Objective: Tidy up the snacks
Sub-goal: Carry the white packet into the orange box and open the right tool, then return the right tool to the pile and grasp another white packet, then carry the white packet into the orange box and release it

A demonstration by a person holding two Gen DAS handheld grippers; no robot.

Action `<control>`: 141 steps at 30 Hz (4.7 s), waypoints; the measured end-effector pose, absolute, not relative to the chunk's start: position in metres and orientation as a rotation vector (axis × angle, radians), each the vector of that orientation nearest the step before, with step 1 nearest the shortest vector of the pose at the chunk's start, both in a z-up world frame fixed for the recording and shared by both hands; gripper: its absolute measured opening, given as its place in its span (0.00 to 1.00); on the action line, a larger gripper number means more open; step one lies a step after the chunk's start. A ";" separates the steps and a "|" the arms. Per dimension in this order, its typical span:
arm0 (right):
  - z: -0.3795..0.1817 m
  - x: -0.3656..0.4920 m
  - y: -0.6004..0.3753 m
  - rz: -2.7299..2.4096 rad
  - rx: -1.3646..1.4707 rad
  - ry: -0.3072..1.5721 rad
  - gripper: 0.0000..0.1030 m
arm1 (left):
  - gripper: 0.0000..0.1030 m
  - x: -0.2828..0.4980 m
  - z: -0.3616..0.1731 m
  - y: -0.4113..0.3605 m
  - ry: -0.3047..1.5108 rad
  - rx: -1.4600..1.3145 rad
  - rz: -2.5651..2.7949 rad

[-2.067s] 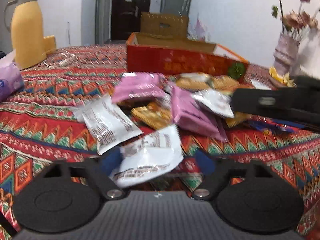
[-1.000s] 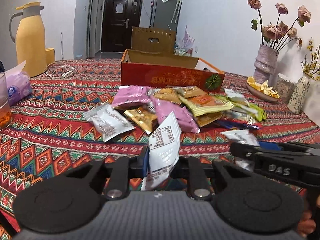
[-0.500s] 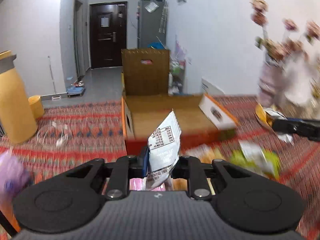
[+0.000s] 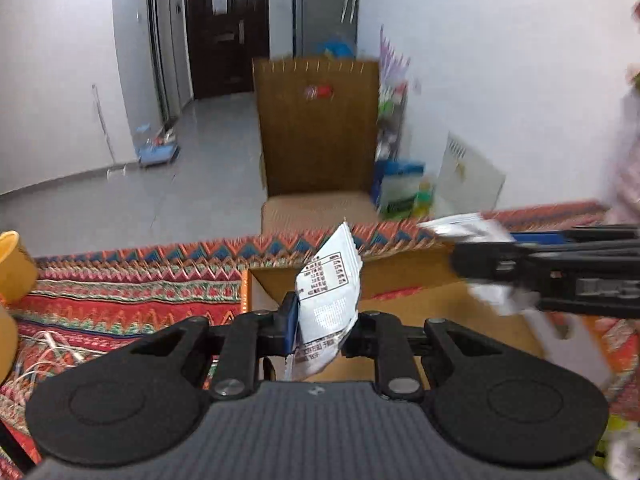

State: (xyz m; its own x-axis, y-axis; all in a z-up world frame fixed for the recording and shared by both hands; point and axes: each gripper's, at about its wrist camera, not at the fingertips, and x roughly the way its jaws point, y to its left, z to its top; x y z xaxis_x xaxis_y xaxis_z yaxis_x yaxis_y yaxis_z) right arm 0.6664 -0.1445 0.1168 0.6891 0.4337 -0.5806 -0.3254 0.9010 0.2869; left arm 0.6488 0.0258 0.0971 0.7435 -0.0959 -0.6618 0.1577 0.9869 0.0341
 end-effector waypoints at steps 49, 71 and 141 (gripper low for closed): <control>0.201 0.309 -0.278 0.368 0.149 0.363 1.00 | 0.99 0.255 0.227 0.068 0.408 -0.001 -0.067; 0.012 0.130 -0.301 0.148 0.101 0.438 1.00 | 1.00 0.107 0.051 0.043 0.539 0.073 0.126; 0.038 0.229 -0.311 0.164 0.035 0.481 0.39 | 0.35 0.199 0.085 0.056 0.512 -0.084 0.016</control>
